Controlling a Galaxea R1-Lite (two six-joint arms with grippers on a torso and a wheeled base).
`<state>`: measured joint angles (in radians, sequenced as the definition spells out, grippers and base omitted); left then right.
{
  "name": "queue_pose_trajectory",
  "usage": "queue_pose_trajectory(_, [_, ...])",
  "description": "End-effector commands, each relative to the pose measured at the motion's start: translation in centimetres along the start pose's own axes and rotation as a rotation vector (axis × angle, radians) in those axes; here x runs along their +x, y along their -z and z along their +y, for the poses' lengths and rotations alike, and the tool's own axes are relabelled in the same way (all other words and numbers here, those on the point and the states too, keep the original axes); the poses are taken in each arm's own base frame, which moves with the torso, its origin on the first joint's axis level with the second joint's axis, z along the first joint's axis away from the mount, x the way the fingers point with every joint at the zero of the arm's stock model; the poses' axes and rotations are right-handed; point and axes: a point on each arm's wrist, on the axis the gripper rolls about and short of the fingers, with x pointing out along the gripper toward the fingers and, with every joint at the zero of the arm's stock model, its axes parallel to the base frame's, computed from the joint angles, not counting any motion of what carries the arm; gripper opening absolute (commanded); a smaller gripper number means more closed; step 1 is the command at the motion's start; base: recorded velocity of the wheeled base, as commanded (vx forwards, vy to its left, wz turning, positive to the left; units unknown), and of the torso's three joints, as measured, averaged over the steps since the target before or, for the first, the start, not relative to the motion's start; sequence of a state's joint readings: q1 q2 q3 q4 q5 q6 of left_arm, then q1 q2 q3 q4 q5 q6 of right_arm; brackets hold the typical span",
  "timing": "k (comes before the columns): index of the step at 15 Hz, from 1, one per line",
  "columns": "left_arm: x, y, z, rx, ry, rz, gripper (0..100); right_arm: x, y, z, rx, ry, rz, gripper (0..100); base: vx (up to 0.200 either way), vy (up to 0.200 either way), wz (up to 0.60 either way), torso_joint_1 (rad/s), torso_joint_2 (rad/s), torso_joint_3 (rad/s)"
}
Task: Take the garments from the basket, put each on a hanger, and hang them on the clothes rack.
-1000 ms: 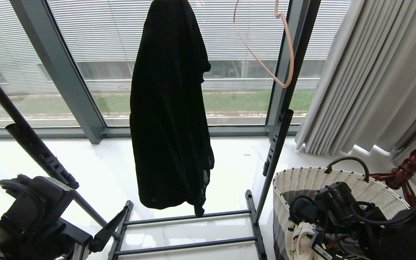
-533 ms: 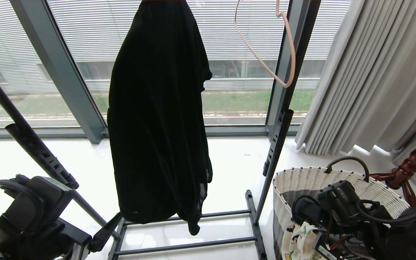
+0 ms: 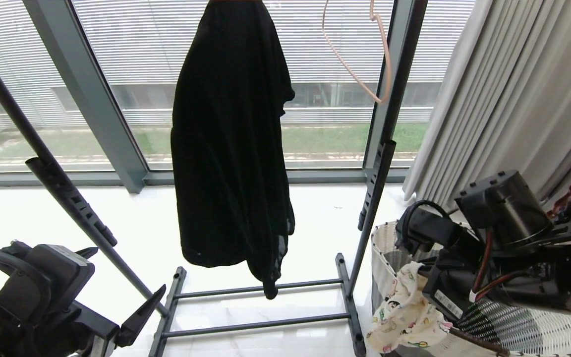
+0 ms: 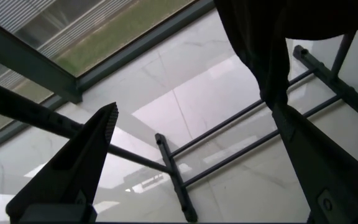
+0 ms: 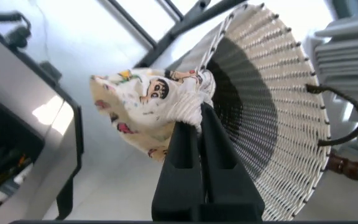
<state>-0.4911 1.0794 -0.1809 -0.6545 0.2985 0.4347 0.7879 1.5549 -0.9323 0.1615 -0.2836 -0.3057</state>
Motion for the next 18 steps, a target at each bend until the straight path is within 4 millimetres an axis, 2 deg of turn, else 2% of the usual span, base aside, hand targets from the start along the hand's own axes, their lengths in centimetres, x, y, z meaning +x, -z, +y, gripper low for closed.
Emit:
queue_pose_trajectory(1, [-0.2, -0.1, 0.1, -0.006, -0.008, -0.014, 100, -1.5, -1.1, -0.2, 0.004, 0.005, -0.071, 0, -0.200, 0.000, 0.00, 0.007, -0.01, 0.002])
queue_pose_trajectory(5, [-0.6, -0.2, 0.3, -0.018, -0.012, -0.035, 100, -2.5, -3.0, 0.0, -0.004, -0.004, -0.133, 0, -0.200, 0.000, 0.00, 0.002, 0.00, 0.002])
queue_pose_trajectory(7, [-0.9, -0.8, 0.1, -0.076, 0.050, -0.086, 100, -3.4, -4.2, 0.2, -0.015, -0.016, -0.169, 0, 0.000, 0.000, 0.00, 0.000, 0.00, 0.000])
queue_pose_trajectory(9, [-1.1, -3.3, -0.9, -0.237, 0.190, -0.188, 100, -4.5, -5.3, 0.3, -0.017, -0.023, -0.226, 0, 0.000, 0.000, 0.00, 0.000, 0.00, 0.000])
queue_pose_trajectory(11, [-0.6, -5.0, -2.0, -0.322, 0.285, -0.202, 100, -5.5, -6.8, 0.2, -0.008, -0.024, -0.289, 0, 0.000, 0.000, 0.00, 0.000, 0.00, 0.000])
queue_pose_trajectory(13, [0.6, -6.8, -4.2, -0.369, 0.391, -0.182, 100, -6.7, -8.8, 0.0, 0.005, -0.022, -0.367, 0, 0.000, 0.000, 0.00, 0.000, 0.00, 0.000])
queue_pose_trajectory(15, [1.5, -8.2, -6.2, -0.422, 0.470, -0.159, 100, -7.7, -10.0, -0.6, 0.022, -0.012, -0.422, 0, 0.000, 0.000, 0.00, 0.000, 0.00, 0.000])
queue_pose_trajectory(16, [2.6, -8.7, -8.5, -0.423, 0.524, -0.134, 100, -8.6, -10.7, -1.0, 0.036, -0.003, -0.460, 0, 0.000, 0.000, 0.00, 0.000, 0.00, 0.000])
queue_pose_trajectory(18, [4.0, -8.0, -11.5, -0.368, 0.571, -0.075, 100, -9.2, -11.2, -0.9, 0.036, -0.010, -0.491, 0, 0.000, 0.000, 0.00, 0.000, 0.00, 0.000])
